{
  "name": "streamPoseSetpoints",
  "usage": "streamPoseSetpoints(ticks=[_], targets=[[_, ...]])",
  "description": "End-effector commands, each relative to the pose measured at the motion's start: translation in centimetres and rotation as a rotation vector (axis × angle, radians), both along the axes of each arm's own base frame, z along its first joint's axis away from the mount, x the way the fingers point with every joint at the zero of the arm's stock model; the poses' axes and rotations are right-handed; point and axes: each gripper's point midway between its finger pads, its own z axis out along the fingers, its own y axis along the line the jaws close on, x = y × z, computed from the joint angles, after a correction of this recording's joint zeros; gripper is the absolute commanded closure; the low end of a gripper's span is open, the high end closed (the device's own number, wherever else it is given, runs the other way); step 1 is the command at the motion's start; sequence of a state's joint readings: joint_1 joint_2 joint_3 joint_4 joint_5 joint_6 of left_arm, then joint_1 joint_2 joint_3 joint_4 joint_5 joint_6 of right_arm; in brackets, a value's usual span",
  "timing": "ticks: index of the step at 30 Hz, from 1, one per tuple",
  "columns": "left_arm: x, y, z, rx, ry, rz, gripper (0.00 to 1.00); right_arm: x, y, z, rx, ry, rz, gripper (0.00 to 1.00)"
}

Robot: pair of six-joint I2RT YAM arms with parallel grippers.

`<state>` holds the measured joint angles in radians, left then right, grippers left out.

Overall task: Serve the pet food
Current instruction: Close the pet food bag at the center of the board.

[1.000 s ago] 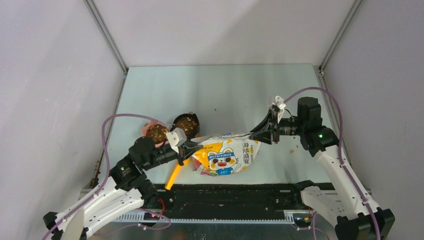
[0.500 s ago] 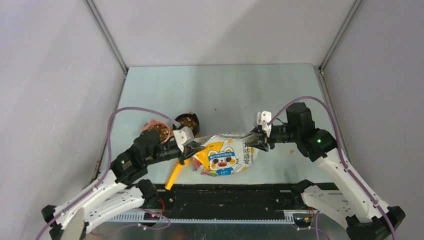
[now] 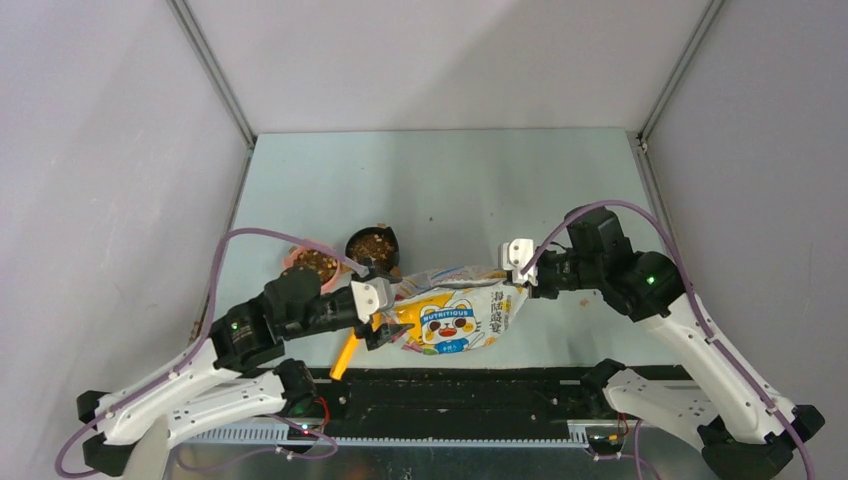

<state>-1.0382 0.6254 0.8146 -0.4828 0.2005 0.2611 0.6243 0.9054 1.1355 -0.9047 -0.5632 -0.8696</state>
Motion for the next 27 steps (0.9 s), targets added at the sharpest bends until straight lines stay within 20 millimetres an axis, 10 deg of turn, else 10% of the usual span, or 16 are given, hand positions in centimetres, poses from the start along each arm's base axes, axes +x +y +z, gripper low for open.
streamPoseSetpoints(ticks=[1, 12, 19, 27], targets=[[0.8, -0.4, 3.3, -0.031, -0.092, 0.001, 0.04, -0.9, -0.5, 1.6, 0.005, 0.004, 0.004, 1.0], [3.8, -6.1, 3.8, 0.4, -0.28, -0.278, 0.01, 0.1, 1.6, 7.1, 0.321, 0.111, -0.123, 1.0], [1.9, -4.8, -0.1, 0.699, -0.201, -0.513, 0.01, 3.3, 1.1, 8.9, 0.498, 0.111, -0.338, 1.0], [1.6, -3.5, -3.2, 0.894, -0.175, -0.513, 0.34, 2.0, 1.1, 8.2, 0.541, 0.161, -0.349, 1.0]])
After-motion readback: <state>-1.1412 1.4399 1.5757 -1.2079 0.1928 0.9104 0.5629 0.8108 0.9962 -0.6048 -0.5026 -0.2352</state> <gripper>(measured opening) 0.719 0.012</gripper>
